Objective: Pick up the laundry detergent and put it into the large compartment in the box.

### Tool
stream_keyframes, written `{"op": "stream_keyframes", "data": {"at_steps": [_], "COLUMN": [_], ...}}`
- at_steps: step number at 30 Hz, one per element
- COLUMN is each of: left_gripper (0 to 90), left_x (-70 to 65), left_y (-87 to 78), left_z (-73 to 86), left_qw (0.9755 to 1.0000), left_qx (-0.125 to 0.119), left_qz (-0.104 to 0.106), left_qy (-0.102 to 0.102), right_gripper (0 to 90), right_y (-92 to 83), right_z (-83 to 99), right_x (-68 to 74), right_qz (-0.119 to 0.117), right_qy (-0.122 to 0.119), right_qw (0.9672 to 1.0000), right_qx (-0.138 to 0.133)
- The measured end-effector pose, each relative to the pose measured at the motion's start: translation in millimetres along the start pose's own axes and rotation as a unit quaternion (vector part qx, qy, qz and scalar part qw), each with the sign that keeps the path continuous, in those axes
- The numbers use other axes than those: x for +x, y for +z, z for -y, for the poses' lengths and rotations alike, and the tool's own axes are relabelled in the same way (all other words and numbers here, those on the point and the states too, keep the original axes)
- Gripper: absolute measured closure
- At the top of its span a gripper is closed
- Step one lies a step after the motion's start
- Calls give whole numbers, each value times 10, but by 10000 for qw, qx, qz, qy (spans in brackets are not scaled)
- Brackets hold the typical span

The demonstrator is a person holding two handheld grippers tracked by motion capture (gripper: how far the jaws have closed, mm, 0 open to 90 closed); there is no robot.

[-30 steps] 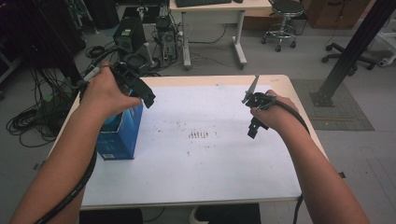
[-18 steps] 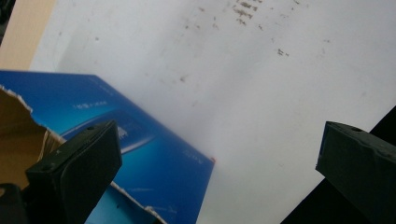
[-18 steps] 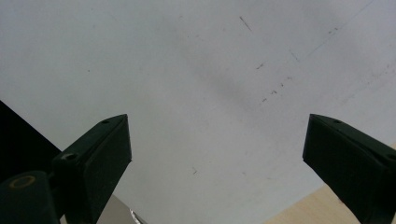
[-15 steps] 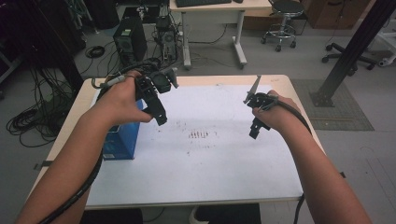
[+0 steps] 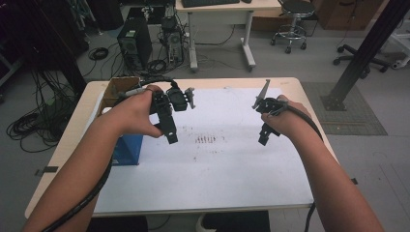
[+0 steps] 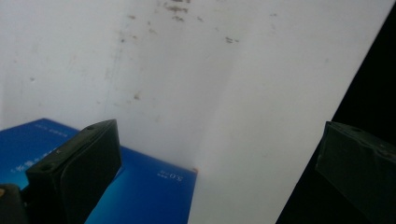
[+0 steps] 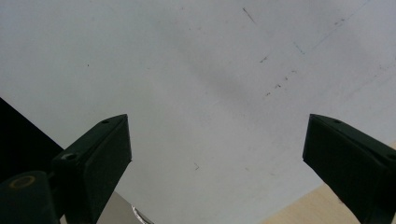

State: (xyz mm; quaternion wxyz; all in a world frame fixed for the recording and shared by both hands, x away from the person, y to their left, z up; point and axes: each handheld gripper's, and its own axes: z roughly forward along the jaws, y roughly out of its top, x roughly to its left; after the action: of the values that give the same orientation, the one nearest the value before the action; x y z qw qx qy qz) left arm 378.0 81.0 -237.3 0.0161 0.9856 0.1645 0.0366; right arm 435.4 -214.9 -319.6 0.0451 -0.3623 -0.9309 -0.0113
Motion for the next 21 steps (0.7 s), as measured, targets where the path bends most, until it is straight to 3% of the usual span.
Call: {"op": "stream_keyframes", "data": {"at_steps": [3, 11, 21], "left_gripper": [2, 2, 2], "left_x": [2, 27, 55], "left_y": [20, 76, 23], "left_z": [-33, -27, -3], "left_qw": [9998, 9991, 9994], "left_qx": [130, 167, 84], "left_qz": [32, 141, 126], "left_qy": [137, 350, 313], "right_gripper": [77, 77, 77], "right_y": [-3, -9, -8], "right_z": [-11, -13, -21], "right_x": [11, 22, 39], "right_qz": [2, 11, -20], "right_qy": [-4, -33, -101], "right_qw": [10000, 10000, 9999], "right_qx": [13, 28, 31]}}
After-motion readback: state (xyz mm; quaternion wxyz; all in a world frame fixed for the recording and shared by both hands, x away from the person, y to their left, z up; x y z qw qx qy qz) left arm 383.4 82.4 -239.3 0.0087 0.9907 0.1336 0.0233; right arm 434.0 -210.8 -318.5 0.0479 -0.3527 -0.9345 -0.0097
